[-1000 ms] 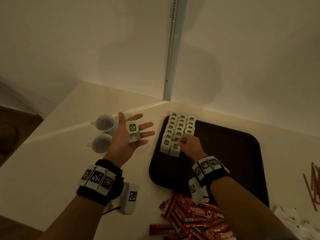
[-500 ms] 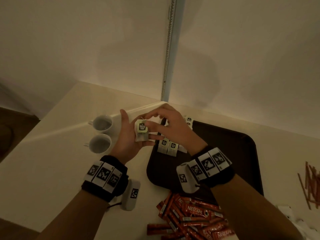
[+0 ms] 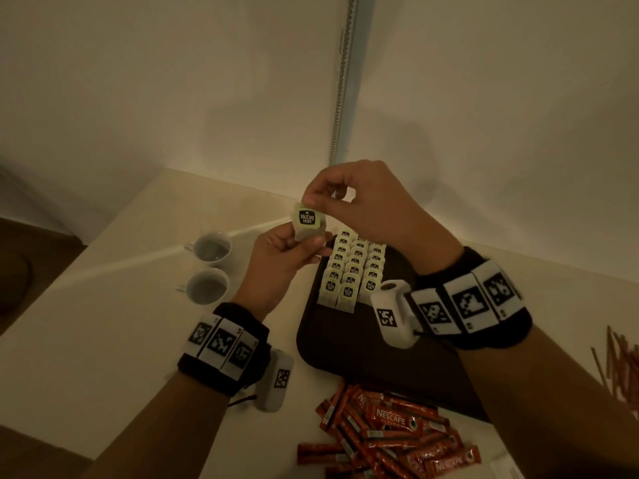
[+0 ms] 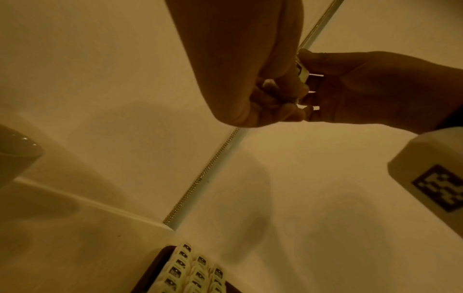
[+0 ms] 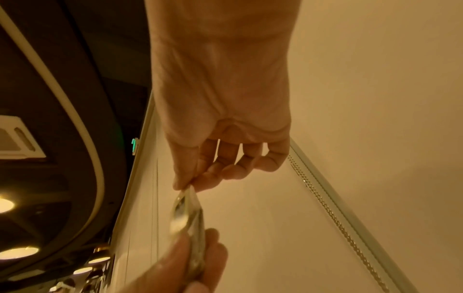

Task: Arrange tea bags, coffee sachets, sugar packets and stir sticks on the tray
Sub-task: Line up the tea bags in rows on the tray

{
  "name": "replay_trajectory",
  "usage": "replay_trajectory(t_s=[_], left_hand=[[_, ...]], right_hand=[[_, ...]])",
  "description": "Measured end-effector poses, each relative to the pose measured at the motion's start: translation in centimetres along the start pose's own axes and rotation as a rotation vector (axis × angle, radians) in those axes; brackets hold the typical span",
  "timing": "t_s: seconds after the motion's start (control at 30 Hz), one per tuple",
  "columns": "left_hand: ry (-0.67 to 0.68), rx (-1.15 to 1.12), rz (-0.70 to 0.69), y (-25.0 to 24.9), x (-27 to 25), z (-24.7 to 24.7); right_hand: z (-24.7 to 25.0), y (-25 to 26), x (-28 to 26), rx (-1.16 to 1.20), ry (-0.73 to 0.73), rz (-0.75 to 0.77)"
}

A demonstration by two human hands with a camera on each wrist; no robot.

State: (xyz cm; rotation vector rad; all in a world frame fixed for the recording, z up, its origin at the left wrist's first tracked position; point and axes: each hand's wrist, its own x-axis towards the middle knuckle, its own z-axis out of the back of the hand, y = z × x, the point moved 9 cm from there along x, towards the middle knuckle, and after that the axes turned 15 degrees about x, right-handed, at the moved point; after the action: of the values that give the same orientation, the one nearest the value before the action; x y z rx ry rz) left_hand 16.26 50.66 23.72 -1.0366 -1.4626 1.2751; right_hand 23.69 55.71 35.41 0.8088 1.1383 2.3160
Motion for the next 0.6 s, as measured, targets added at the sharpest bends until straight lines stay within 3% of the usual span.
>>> replay_trajectory(t_s=[0.2,0.37,0.47,0.6], left_hand=[[0.052,-0.114,0.016,0.0,-0.2,-1.0],[0.068,-0.064,0.015,0.1,-0.3,-1.1],[0.109,-0.043,-0.044,-0.9,-0.2,-1.6],[0.048,-0.019,-0.112,-2.5,0.5,-1.7]], right_hand=[[0.2,0.8,0.0,-0.159,0.017,0.025],[1.2,1.4,0.0,-0.191,-0.017,0.05],[1.0,1.3,-0.2,-0.231,0.033,0.025],[0.4,1.4,-0.4,-0.296,0.119,0.007]])
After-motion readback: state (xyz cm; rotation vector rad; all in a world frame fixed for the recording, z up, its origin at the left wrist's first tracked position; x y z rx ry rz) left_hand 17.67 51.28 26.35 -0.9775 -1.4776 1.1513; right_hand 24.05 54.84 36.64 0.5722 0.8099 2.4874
